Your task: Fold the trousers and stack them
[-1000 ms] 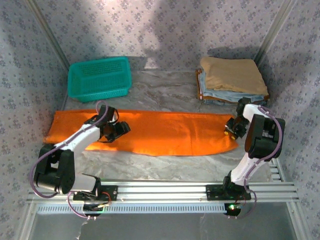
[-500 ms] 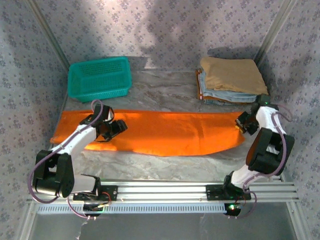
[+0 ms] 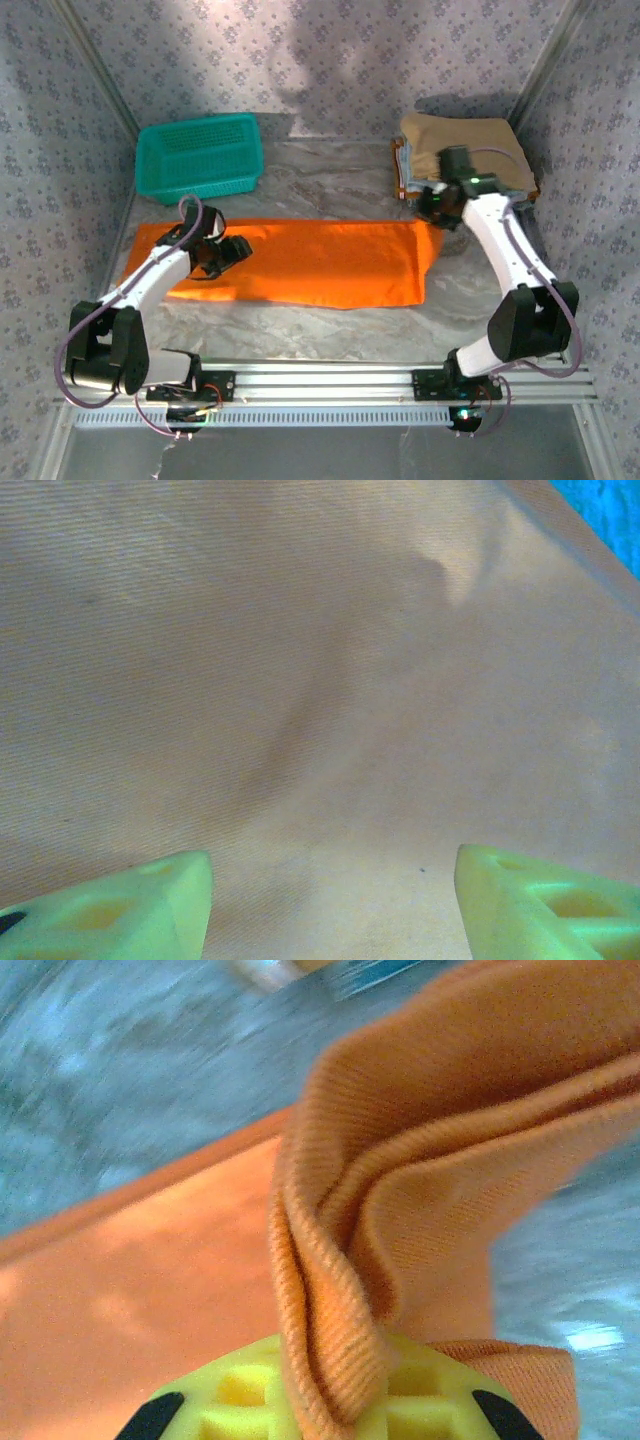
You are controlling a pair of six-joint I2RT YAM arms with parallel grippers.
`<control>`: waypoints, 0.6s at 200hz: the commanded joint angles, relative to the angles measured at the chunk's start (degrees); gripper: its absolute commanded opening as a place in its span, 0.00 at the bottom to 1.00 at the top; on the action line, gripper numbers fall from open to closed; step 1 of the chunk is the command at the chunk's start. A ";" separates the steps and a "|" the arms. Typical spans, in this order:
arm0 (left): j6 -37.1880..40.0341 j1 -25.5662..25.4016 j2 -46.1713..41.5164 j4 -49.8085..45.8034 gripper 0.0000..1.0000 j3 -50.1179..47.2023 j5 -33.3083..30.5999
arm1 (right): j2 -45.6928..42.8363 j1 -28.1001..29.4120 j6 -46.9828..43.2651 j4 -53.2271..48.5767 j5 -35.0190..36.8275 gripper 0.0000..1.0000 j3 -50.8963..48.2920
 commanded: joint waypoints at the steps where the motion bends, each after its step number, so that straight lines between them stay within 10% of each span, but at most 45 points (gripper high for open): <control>1: 0.16 1.28 -0.87 -1.70 0.65 1.98 -0.71 | 3.54 11.62 7.13 -2.13 3.99 0.00 5.49; 53: 0.72 3.94 -1.95 -2.56 0.65 3.51 0.94 | 21.44 28.59 13.62 -0.90 8.35 0.00 22.36; 120: 1.34 7.31 -4.53 -3.72 0.65 2.48 2.54 | 35.69 35.23 15.93 -3.36 6.88 0.00 36.46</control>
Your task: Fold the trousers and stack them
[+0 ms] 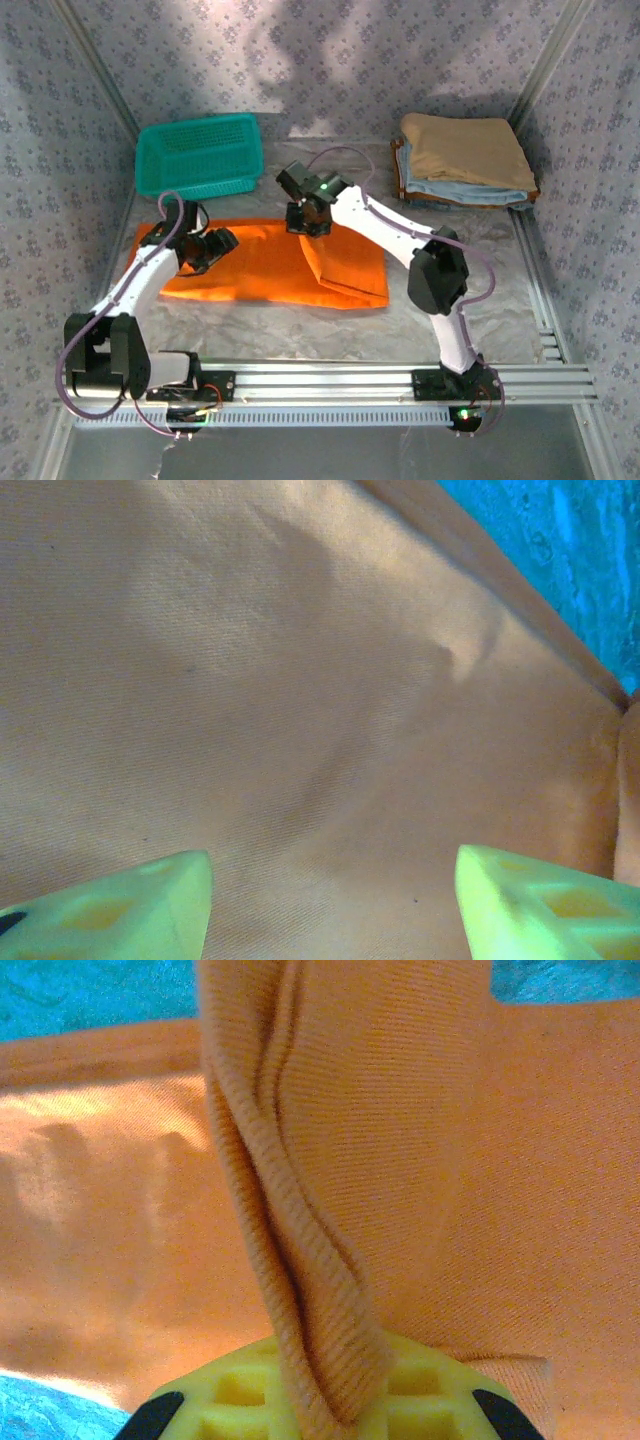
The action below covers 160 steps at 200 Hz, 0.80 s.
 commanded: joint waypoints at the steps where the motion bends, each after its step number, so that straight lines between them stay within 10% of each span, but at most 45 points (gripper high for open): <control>1: 1.12 1.03 -1.91 -1.95 0.65 0.63 1.52 | 2.27 1.09 2.77 -2.12 0.24 0.00 4.25; 68: 0.85 1.95 -2.24 -1.43 0.65 -0.32 2.76 | 11.62 4.42 6.22 -1.92 -2.26 0.00 10.71; 92: 0.55 2.35 -3.09 -2.51 0.67 0.28 3.24 | 16.69 4.98 5.84 -5.02 -8.16 0.43 17.60; 160: -0.01 2.62 -6.42 -4.24 0.70 3.42 4.84 | 1.25 3.49 -0.56 -4.55 -10.12 0.60 7.50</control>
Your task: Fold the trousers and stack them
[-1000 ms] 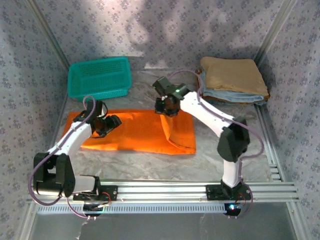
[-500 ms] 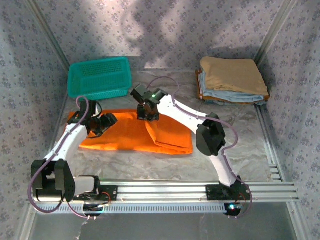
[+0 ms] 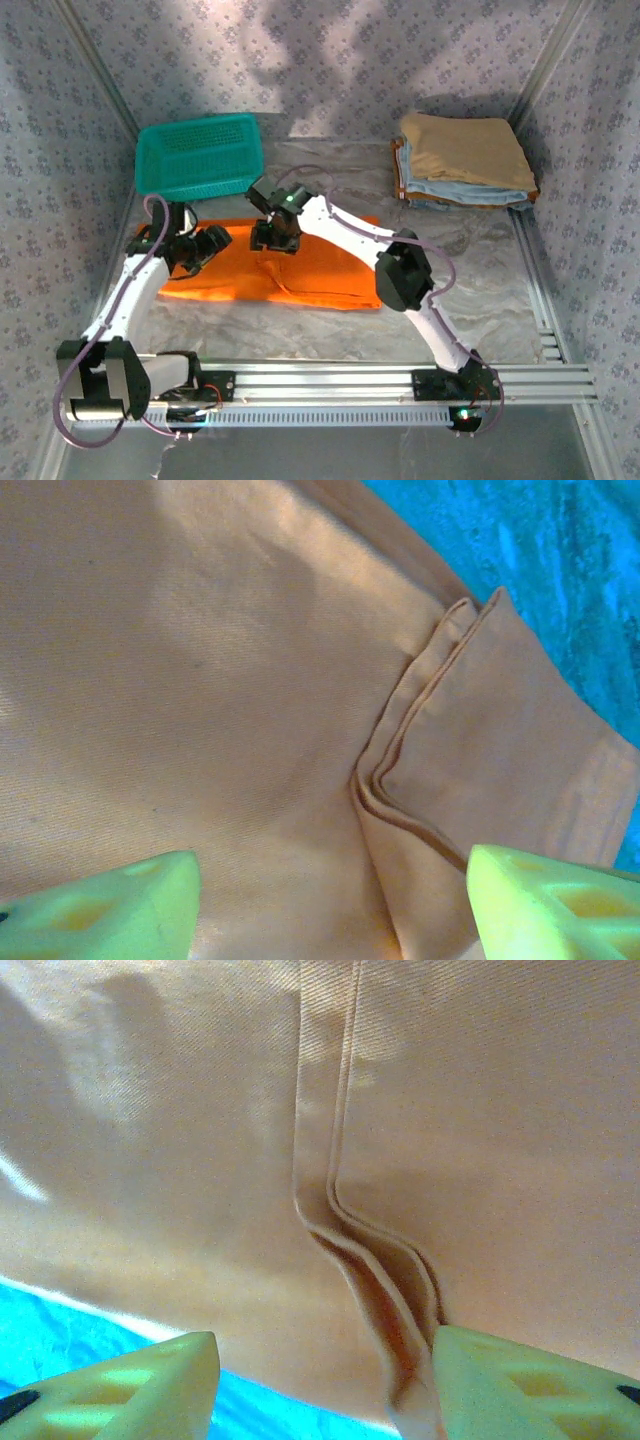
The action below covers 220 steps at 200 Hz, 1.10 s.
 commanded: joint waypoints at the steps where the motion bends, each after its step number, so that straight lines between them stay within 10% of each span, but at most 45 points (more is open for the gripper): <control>1: 0.00 -0.11 -0.30 -0.87 0.70 2.70 2.37 | -9.85 -1.45 -3.09 -2.07 0.15 0.60 -4.38; 44: -1.41 -5.41 4.86 1.04 0.69 5.89 0.34 | -15.41 -6.74 -3.21 4.65 0.73 0.51 -16.83; 90: -2.14 -6.95 6.16 0.43 0.68 6.51 -1.15 | -5.99 -4.94 -5.40 0.68 2.77 0.00 -9.60; 220: -1.56 -1.70 -4.19 -2.65 0.69 1.56 0.65 | -3.83 3.52 -11.25 8.22 -13.62 0.00 -18.67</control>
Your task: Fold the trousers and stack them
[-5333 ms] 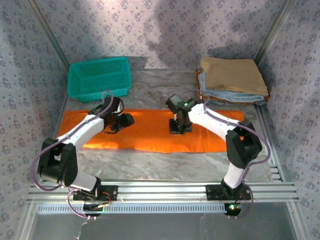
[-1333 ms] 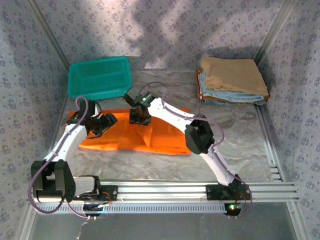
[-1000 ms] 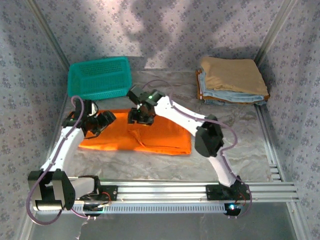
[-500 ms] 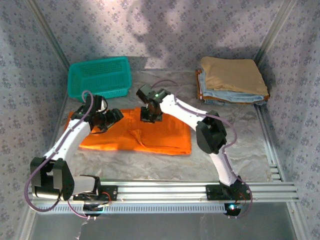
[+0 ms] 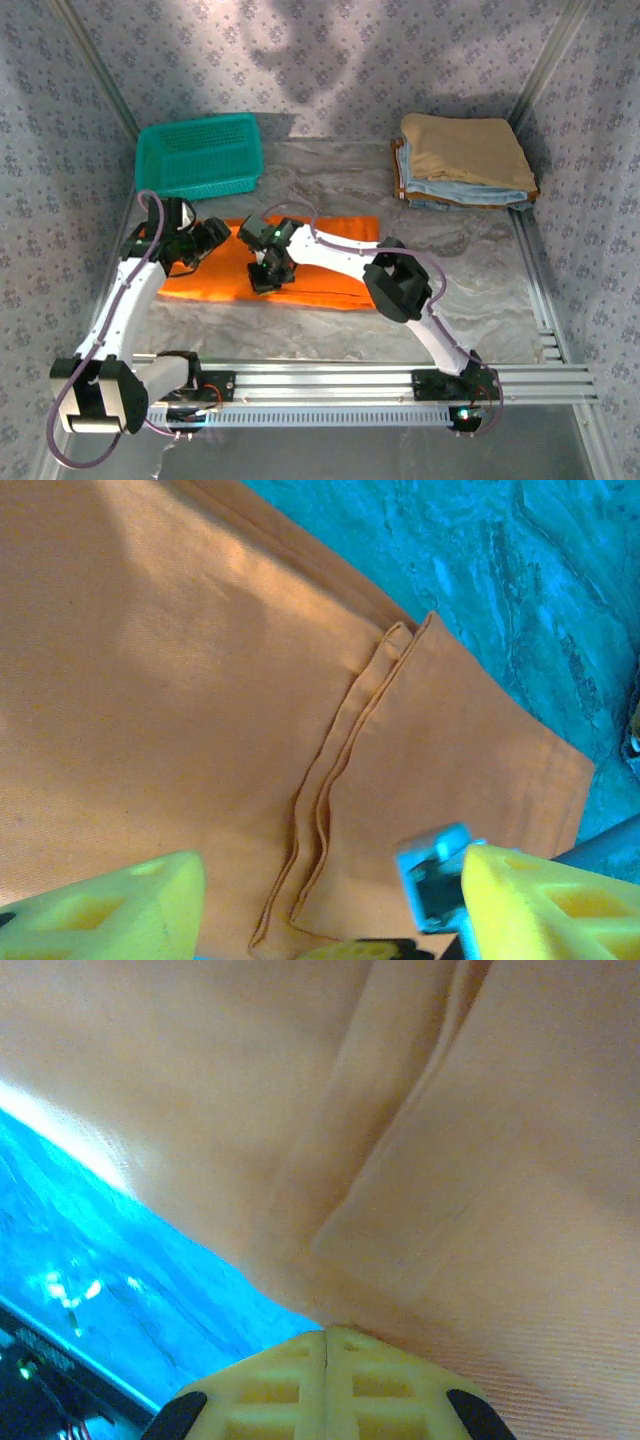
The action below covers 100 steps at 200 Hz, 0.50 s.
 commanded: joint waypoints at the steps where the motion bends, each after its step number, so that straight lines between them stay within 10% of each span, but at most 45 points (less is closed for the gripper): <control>1: -0.08 0.13 -0.74 -0.27 0.69 -1.46 2.39 | -3.84 -2.91 -1.05 0.04 -3.91 0.00 -3.60; 36: 0.29 -4.16 2.70 1.08 0.68 -0.57 3.09 | -17.30 -9.99 -2.88 0.37 -2.50 0.05 -10.51; 100: 0.98 -16.88 19.73 6.66 0.59 4.12 -1.34 | -33.25 -33.41 -12.40 -0.21 -4.30 0.44 -30.86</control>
